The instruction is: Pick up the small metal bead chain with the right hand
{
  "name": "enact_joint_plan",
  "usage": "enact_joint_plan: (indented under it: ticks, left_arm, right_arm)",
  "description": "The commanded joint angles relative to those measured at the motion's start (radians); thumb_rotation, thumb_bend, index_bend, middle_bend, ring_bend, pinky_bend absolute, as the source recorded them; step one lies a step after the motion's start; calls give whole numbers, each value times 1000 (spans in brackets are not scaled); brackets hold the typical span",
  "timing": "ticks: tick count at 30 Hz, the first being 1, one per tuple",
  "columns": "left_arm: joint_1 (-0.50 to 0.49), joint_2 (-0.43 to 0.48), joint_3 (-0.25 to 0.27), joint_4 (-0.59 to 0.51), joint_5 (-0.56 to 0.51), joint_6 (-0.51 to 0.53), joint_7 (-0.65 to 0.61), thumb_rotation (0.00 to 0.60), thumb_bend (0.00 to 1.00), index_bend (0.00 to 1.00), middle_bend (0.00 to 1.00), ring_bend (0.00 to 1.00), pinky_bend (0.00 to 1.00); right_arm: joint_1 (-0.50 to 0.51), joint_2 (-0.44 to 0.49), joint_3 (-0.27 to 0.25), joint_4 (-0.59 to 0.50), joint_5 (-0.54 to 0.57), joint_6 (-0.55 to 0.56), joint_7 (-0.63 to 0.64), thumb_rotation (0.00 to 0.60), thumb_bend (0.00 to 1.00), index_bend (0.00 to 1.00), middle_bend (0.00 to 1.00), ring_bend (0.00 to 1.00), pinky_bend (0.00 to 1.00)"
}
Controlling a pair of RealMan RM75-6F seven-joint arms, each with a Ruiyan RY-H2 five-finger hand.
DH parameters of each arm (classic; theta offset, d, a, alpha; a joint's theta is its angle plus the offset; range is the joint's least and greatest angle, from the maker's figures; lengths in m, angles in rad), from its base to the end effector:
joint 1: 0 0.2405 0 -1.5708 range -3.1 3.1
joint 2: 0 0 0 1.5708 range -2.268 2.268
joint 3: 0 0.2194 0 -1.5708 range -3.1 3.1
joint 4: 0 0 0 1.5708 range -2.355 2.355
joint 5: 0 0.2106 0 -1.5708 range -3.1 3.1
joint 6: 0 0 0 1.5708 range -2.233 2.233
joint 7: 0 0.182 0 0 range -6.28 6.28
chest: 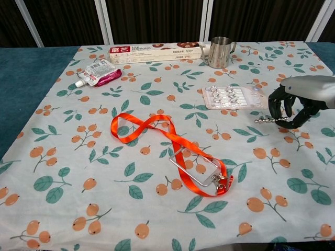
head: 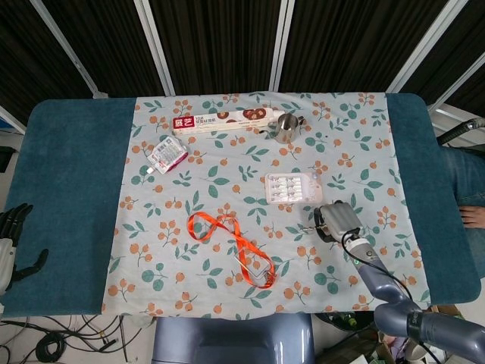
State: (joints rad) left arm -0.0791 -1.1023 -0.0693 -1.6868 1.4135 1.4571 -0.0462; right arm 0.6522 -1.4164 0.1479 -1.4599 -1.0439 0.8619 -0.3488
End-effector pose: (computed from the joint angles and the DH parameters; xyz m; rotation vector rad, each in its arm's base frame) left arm -0.2801 0.2171 0.1439 -1.2797 -1.0295 -0.9371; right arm -0.1913 -0.3539 -0.0043 1.8168 -1.0129 0.6832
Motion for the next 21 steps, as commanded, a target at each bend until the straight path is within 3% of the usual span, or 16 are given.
enact_joint_plan:
  ticks: [1,11,21]
  left_arm:
    - [0,0,0,-1,1,0,0,600,337,0,37,3,0]
    - [0,1,-1,-3,0,0,-4,600,337,0,37,3,0]
    - [0,3,-1,-3,0,-1,-12,600,337,0,37,3,0]
  right_arm:
    - [21,13,15,-3,44,19,-65,600,390,594,468,476,291]
    - [123,59,94,-73,241,-9,-177,600,390,594,468,477,291]
    - [243,101,189,-192,441,0,-202,600,390,597,469,480,291]
